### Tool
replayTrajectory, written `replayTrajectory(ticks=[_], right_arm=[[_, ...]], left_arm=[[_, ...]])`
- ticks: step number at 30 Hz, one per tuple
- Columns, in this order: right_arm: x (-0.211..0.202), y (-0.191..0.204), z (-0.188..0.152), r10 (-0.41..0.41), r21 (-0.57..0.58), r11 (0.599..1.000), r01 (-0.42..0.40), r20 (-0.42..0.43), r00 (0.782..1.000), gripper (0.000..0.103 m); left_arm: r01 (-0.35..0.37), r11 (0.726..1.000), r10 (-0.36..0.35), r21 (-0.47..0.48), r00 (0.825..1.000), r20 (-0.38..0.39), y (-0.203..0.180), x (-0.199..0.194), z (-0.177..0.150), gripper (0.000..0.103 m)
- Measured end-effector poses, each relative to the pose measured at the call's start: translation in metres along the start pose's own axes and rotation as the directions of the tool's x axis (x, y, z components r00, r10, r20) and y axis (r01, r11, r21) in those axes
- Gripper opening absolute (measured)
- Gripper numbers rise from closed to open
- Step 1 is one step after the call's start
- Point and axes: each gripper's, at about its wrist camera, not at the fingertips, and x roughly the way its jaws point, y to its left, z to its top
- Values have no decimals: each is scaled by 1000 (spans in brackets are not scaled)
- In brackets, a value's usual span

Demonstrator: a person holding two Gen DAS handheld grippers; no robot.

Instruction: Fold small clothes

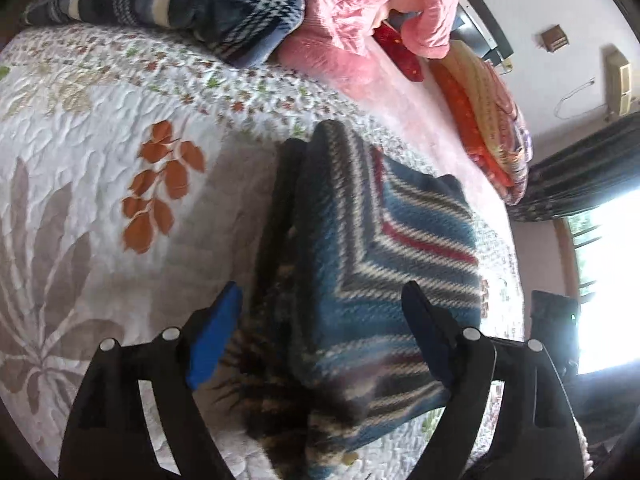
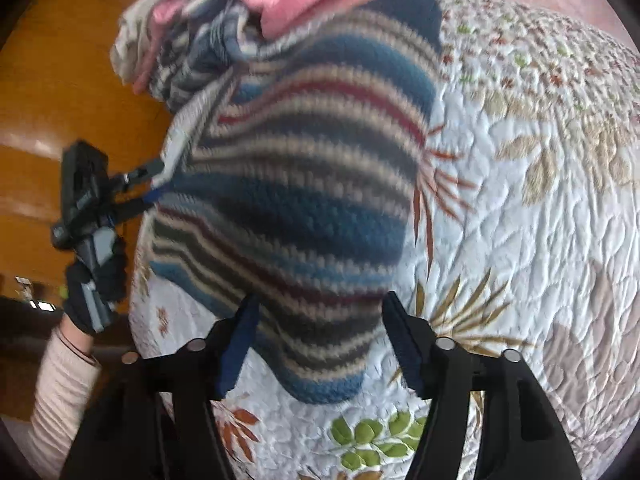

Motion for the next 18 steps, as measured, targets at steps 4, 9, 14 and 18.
replayTrajectory(ticks=[4, 9, 14, 18], right_arm=[[-7, -12, 11, 51, 52, 997, -53, 50, 997, 73], [6, -32, 31, 146, 140, 978, -157, 87, 985, 78], [24, -41, 47, 202, 187, 956, -225, 133, 970, 92], [51, -46, 59, 251, 218, 938, -269, 110, 962, 95]], left_arm=[[-29, 998, 33, 52, 997, -73, -5, 20, 0, 87], [-4, 997, 14, 76, 991, -132, -1, 45, 1, 87], [15, 997, -3, 80, 988, -154, 3, 67, 5, 88], [24, 996, -8, 90, 985, -174, 4, 77, 7, 88]])
